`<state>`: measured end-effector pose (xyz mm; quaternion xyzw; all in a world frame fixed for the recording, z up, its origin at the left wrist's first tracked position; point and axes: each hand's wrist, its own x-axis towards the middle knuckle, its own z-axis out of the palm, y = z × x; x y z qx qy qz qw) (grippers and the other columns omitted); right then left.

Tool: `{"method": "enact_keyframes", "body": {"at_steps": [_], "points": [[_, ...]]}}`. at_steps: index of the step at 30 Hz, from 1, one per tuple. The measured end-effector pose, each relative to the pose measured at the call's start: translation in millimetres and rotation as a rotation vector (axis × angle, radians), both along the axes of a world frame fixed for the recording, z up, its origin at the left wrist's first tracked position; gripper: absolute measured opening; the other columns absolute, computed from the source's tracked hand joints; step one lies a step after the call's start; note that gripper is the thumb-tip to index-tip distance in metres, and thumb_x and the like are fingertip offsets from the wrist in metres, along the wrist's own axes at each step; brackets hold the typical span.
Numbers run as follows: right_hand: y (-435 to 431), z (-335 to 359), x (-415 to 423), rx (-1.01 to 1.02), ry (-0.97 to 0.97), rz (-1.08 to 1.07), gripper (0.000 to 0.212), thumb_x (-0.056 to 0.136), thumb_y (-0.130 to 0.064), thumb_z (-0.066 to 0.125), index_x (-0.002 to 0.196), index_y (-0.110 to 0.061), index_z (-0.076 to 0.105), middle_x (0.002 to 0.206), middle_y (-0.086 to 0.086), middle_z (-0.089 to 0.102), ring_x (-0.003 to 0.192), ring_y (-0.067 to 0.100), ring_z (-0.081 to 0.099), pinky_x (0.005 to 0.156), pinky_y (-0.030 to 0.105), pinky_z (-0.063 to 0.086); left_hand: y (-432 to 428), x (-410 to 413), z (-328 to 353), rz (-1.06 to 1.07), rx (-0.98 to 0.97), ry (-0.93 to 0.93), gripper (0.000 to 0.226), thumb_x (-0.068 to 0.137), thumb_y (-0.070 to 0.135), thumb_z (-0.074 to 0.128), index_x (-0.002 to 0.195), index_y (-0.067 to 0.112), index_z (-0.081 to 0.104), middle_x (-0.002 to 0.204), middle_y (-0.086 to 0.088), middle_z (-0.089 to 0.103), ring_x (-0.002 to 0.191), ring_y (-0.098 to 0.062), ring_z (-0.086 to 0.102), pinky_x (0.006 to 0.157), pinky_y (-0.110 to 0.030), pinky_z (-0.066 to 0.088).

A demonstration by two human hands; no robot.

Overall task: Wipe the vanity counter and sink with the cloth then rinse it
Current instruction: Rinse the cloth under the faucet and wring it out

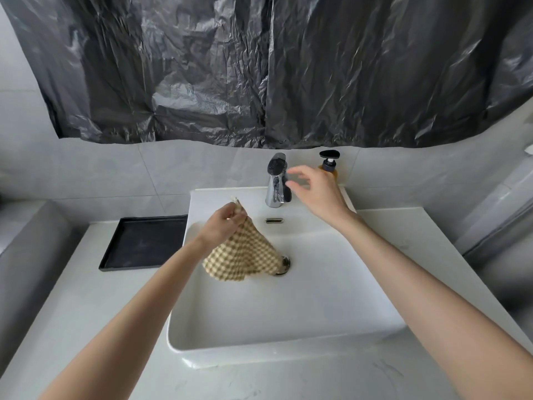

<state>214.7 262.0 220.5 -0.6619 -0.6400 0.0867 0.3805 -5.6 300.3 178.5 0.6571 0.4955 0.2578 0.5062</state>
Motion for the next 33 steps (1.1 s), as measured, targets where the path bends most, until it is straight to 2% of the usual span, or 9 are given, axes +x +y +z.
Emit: {"method": "enact_keyframes", "body": {"at_steps": [3,7,11,15,20,23,29,31,33], "points": [[31,11,-12,-0.035,-0.152,0.040,0.039,0.084,-0.030,0.068,0.122,-0.019,0.065,0.122,0.001,0.066,0.109,0.020,0.061,0.094,0.033,0.048,8,11,-3,-0.036,-0.094,-0.095,0.010,0.095,0.026,0.050,0.096,0.018,0.056,0.095,-0.004,0.059,0.091,-0.016,0.056,0.080,-0.031,0.043],[54,3,-13,-0.052,-0.344,0.066,0.033,0.086,-0.029,0.068,0.113,-0.011,0.069,0.122,0.005,0.066,0.109,0.026,0.062,0.092,0.040,0.050,18,21,-10,-0.034,-0.241,-0.200,0.009,0.095,0.027,0.050,0.096,0.019,0.055,0.097,-0.005,0.060,0.092,-0.018,0.055,0.084,-0.035,0.044],[65,-5,-7,-0.050,-0.472,0.118,0.032,0.092,-0.028,0.058,0.118,-0.010,0.065,0.134,0.002,0.058,0.120,0.024,0.058,0.095,0.044,0.049,24,30,-19,-0.013,-0.345,-0.279,0.008,0.095,0.022,0.051,0.090,0.020,0.056,0.090,-0.001,0.064,0.087,-0.017,0.060,0.086,-0.034,0.046],[67,-11,-5,0.033,-0.631,0.129,0.025,0.097,-0.024,0.050,0.111,-0.007,0.062,0.130,0.002,0.062,0.121,0.019,0.058,0.083,0.045,0.055,26,36,-26,-0.027,-0.393,-0.320,0.009,0.094,0.022,0.052,0.087,0.021,0.057,0.086,0.002,0.065,0.081,-0.014,0.061,0.079,-0.029,0.048],[65,-16,-7,0.203,-0.693,0.122,0.033,0.090,-0.026,0.045,0.100,-0.004,0.067,0.112,0.009,0.071,0.095,0.025,0.071,0.058,0.044,0.060,28,44,-28,-0.051,-0.411,-0.329,0.007,0.094,0.021,0.053,0.088,0.020,0.057,0.088,0.000,0.065,0.082,-0.015,0.062,0.079,-0.029,0.050],[69,-17,-7,0.211,-0.673,0.107,0.033,0.089,-0.026,0.044,0.102,-0.005,0.067,0.114,0.008,0.070,0.090,0.027,0.072,0.058,0.044,0.060,28,50,-26,-0.064,-0.413,-0.337,0.008,0.094,0.022,0.053,0.088,0.020,0.056,0.088,0.000,0.065,0.083,-0.015,0.062,0.079,-0.028,0.050],[73,-17,-4,0.303,-0.661,0.078,0.015,0.084,-0.018,0.065,0.095,-0.009,0.068,0.105,0.002,0.073,0.078,0.022,0.073,0.051,0.034,0.058,29,57,-22,-0.074,-0.416,-0.347,0.005,0.095,0.023,0.053,0.093,0.019,0.056,0.092,-0.001,0.066,0.086,-0.016,0.062,0.081,-0.029,0.050],[73,-18,-5,0.336,-0.651,0.053,0.016,0.080,-0.015,0.071,0.095,-0.009,0.070,0.103,0.002,0.074,0.080,0.022,0.073,0.050,0.033,0.056,28,59,-22,-0.073,-0.414,-0.338,0.005,0.094,0.023,0.053,0.093,0.019,0.056,0.093,-0.001,0.066,0.087,-0.016,0.062,0.082,-0.029,0.050],[75,-19,-6,0.360,-0.646,0.059,0.018,0.080,-0.015,0.068,0.096,-0.007,0.071,0.104,0.004,0.074,0.085,0.022,0.073,0.052,0.034,0.057,27,61,-21,-0.074,-0.415,-0.333,0.006,0.094,0.023,0.053,0.094,0.019,0.056,0.093,-0.001,0.066,0.088,-0.016,0.063,0.082,-0.028,0.050]]}}
